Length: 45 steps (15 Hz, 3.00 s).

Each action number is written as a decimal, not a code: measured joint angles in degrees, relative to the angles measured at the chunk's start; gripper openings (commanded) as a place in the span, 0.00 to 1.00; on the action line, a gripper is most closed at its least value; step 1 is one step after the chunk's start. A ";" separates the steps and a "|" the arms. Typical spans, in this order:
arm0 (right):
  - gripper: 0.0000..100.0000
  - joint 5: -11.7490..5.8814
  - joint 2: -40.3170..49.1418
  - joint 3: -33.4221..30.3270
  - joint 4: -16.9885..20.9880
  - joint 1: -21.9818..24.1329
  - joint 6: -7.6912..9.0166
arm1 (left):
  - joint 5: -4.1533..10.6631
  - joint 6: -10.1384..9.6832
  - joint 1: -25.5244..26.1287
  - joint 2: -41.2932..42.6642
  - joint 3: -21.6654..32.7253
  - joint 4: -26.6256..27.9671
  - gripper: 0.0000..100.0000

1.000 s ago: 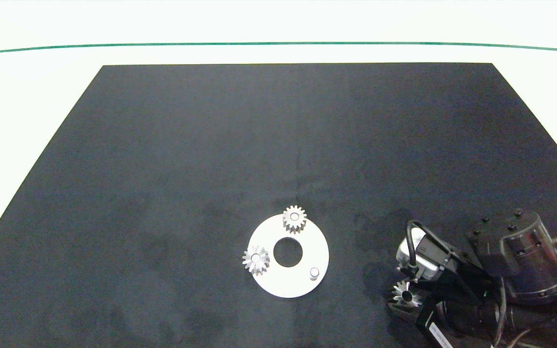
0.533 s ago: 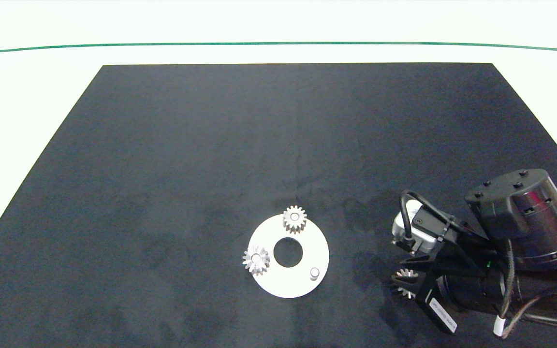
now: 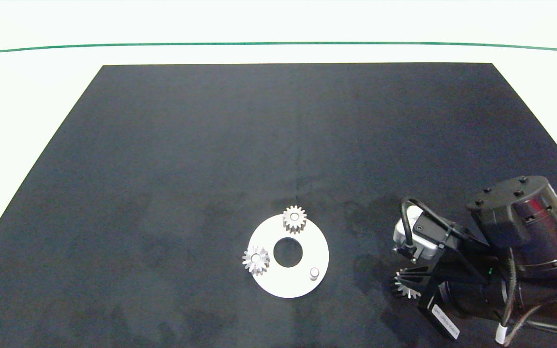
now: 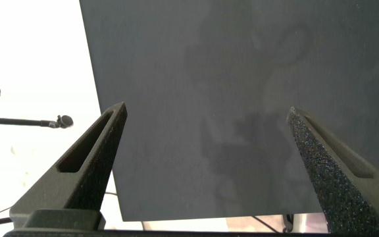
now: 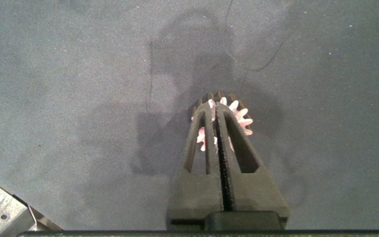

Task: Install three planetary gears onto the carrier pins

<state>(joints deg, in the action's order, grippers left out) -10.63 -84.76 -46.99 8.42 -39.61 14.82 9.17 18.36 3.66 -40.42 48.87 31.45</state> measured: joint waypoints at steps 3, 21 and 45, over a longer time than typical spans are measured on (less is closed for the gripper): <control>1.00 0.00 0.59 0.06 0.04 -0.09 0.00 | 0.00 0.00 0.02 0.00 0.00 0.00 1.00; 1.00 0.72 -1.82 3.64 -3.63 1.93 -0.85 | -0.05 0.00 0.13 0.05 -0.50 0.00 1.00; 0.56 0.61 -2.78 3.95 -4.32 2.71 -2.43 | -0.05 -0.06 0.02 0.38 -0.80 0.00 1.00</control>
<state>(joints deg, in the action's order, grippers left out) -10.02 -87.54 -43.04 4.11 -36.90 12.40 9.12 18.30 3.68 -40.05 48.07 31.45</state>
